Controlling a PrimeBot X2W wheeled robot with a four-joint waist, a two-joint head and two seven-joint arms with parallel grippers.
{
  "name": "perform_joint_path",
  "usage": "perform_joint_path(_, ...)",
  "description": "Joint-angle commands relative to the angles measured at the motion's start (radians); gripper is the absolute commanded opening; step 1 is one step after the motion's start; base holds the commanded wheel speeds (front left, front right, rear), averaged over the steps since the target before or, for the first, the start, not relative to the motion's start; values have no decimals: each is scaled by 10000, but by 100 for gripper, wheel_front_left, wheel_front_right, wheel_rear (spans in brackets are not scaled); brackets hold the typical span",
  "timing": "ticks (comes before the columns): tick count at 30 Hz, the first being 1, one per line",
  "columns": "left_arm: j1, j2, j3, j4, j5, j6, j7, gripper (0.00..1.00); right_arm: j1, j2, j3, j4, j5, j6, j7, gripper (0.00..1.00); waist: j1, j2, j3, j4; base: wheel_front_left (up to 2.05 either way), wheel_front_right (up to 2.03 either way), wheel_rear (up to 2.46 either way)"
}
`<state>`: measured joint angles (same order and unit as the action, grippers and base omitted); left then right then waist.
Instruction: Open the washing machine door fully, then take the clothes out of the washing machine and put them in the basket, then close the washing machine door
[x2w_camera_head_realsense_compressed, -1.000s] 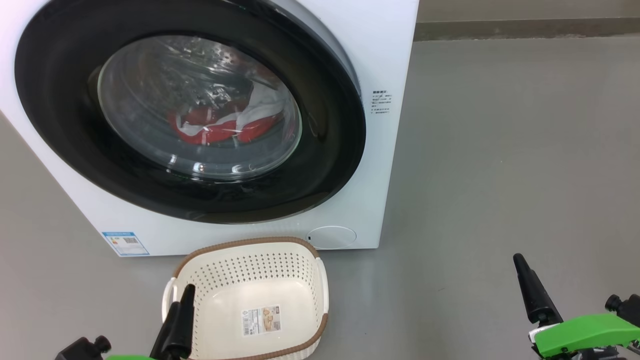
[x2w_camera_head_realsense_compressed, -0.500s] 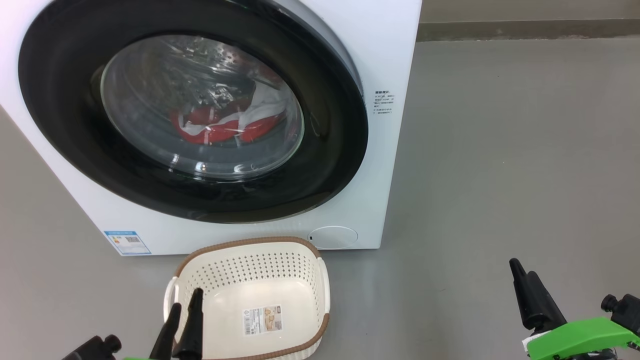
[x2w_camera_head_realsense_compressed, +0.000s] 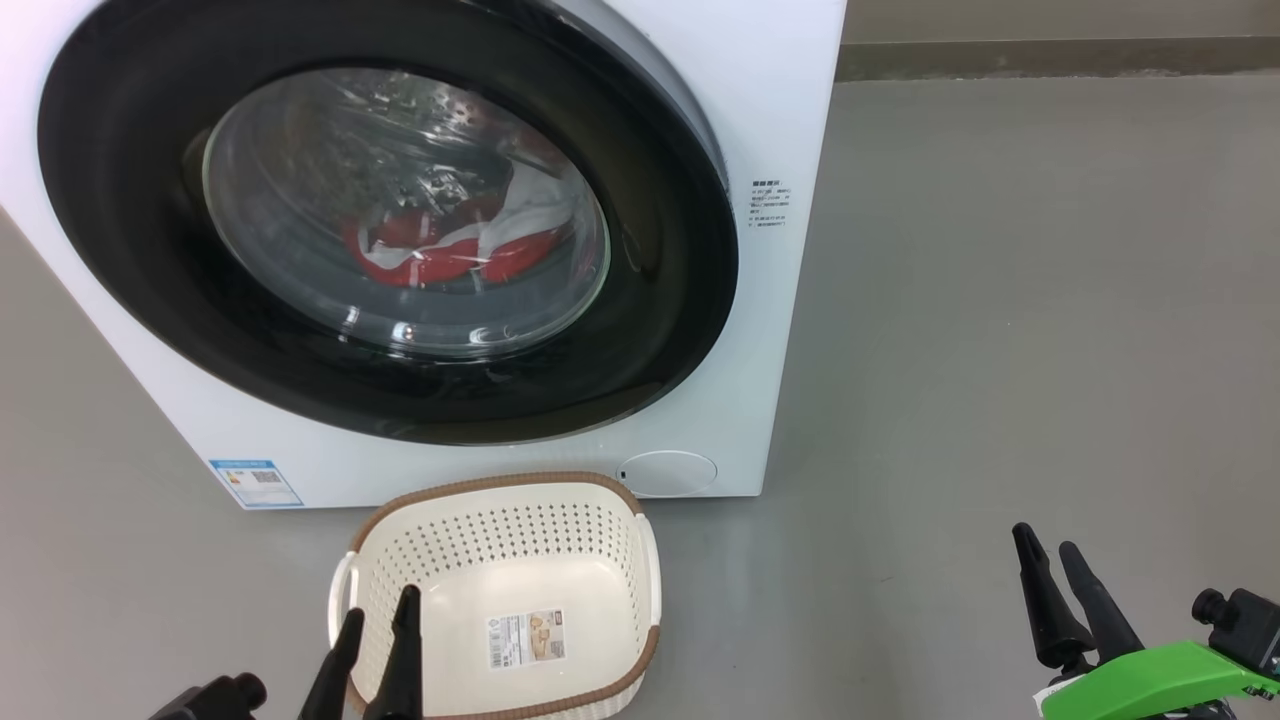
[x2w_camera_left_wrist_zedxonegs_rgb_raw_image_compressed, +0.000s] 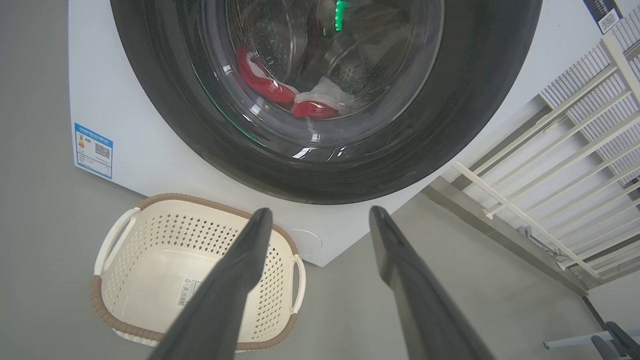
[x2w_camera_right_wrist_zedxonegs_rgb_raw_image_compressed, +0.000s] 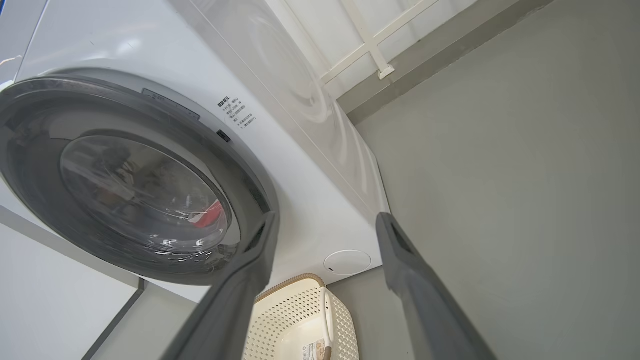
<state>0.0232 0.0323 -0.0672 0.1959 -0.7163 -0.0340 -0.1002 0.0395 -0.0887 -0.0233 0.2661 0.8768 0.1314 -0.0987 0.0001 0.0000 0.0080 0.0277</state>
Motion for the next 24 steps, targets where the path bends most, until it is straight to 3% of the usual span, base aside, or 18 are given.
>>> perform_joint_path(1, -134, 120, 142, -329, 297, 79, -125, 100, -64, -205, 134, -300, -261, -4, -137, 100, -1, 0, 4, 1, 0, 0, 0)
perform_joint_path(24, 32, 148, -153, -505, 2973, 305, -829, 100, 209, -375, 189, -521, -2517, -6, -842, 100, -1, 0, 74, 45, 0, 0, 0)
